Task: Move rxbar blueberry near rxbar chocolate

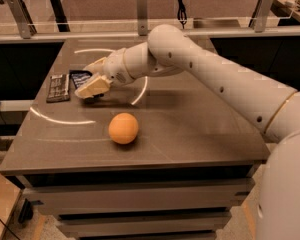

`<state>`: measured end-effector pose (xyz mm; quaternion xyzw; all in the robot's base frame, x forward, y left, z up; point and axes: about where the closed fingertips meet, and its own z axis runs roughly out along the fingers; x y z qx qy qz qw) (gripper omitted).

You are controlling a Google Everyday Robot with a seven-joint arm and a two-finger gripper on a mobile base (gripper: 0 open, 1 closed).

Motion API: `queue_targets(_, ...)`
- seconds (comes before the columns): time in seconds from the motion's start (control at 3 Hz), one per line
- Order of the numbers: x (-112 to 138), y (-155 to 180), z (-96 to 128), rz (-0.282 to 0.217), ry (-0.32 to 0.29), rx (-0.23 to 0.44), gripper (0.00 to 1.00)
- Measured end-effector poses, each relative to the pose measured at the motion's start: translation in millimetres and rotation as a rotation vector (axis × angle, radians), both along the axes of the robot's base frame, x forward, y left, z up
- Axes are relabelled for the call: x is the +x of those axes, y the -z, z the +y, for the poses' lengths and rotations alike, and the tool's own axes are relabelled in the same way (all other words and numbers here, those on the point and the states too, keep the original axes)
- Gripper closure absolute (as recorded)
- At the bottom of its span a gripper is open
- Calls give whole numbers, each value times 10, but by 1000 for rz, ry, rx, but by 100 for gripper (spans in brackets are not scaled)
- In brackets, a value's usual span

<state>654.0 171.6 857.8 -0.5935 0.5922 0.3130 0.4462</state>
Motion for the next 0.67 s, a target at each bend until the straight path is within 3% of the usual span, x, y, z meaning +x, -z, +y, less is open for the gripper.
queue_targets(0.67,22,88,169,17,-2,-20,35)
